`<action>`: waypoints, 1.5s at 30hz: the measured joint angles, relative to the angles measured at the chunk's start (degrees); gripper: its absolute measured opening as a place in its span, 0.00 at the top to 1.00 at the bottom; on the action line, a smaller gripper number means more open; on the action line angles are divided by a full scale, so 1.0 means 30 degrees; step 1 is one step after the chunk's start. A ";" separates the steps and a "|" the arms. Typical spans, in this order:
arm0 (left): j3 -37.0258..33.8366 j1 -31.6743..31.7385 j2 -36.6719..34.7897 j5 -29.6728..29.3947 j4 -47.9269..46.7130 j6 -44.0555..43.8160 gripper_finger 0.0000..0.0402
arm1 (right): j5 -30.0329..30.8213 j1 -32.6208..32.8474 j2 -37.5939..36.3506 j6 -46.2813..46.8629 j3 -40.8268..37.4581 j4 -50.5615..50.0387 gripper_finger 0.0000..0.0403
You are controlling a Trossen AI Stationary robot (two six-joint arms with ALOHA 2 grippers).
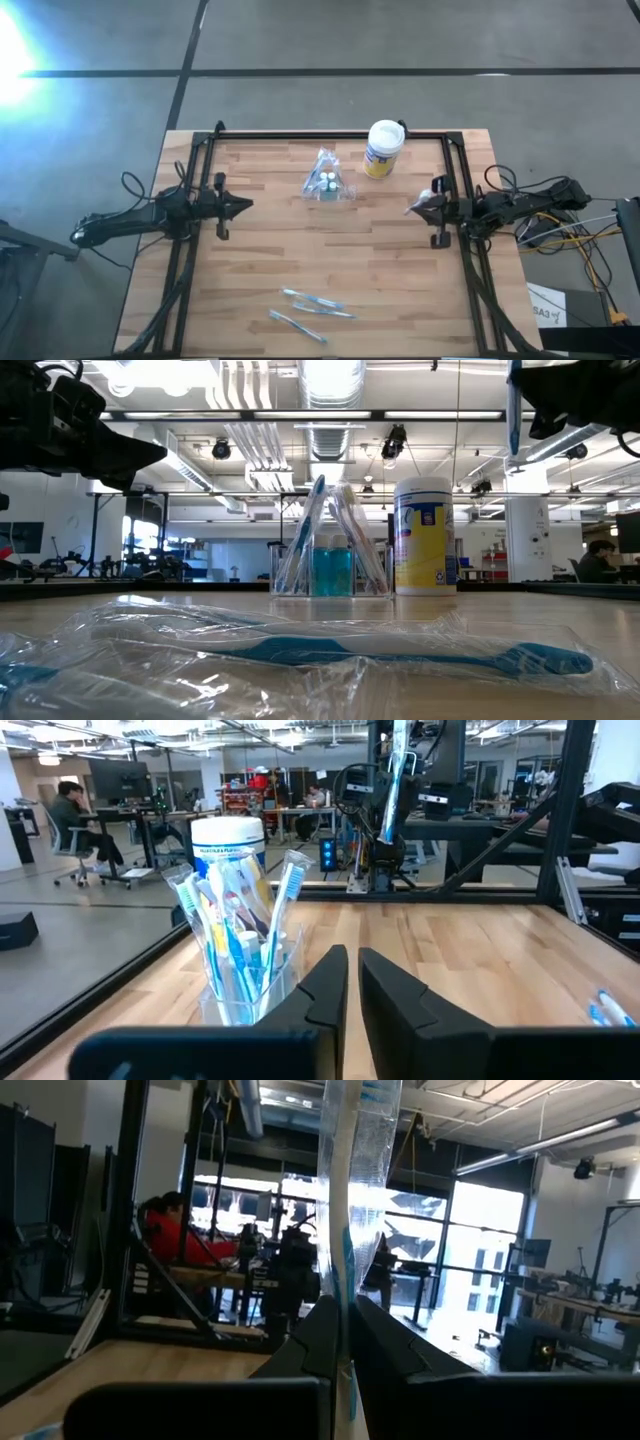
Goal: Pick & Place toothbrushing station
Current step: Put the blue toothbrush into the transparent organizer
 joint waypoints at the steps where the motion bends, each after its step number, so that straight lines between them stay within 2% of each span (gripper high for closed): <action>1: 0.0000 0.0000 0.0002 0.0000 0.0004 -0.0074 0.93 | -0.0003 0.0000 0.0001 -0.0010 0.0000 0.0054 0.97; 10: 0.0000 0.0000 -0.0004 -0.0117 0.1440 -0.0533 0.99 | 0.0275 0.0001 0.0252 0.0868 0.0000 0.1043 0.97; 14: 0.0000 0.0000 -0.0004 -0.0102 0.2876 -0.0394 0.99 | 0.0303 0.0007 0.0980 0.0962 0.0000 0.1755 0.97; 18: 0.0041 0.0003 0.0007 0.0029 0.3009 0.0033 0.98 | 0.0303 0.0007 0.2074 0.0828 0.0351 0.2636 0.97; 22: 0.0368 0.0000 0.0453 0.0076 0.3020 -0.0376 0.99 | 0.0303 0.0007 0.4219 0.0853 0.1523 0.2448 0.97; 27: 0.1118 0.0000 0.1747 0.0211 0.3997 -0.0454 0.98 | 0.0296 0.0007 0.7952 0.0766 0.2956 0.4201 0.97; 31: 0.2200 0.0000 0.3506 0.0197 0.4958 -0.0274 0.99 | 0.0291 -0.0005 1.0992 0.0282 0.4127 0.6120 0.97; 35: 0.3698 0.0000 0.5769 0.0189 0.5046 0.0000 0.98 | 0.0215 -0.0343 1.3434 -0.0218 0.6002 0.6095 0.97; 38: 0.5043 0.0000 0.7609 0.0189 0.5112 0.0086 0.98 | -0.0824 -0.1169 1.5111 -0.0250 0.7090 0.6056 0.97; 42: 0.7049 0.0000 1.0323 0.0211 0.5087 0.0738 0.99 | -0.4384 -0.2924 1.6952 0.0852 0.8046 0.6472 0.97; 45: 0.8632 -0.0001 1.2291 0.0211 0.5134 0.1464 0.98 | -0.6058 -0.4244 1.8358 0.1675 0.8238 0.7737 0.97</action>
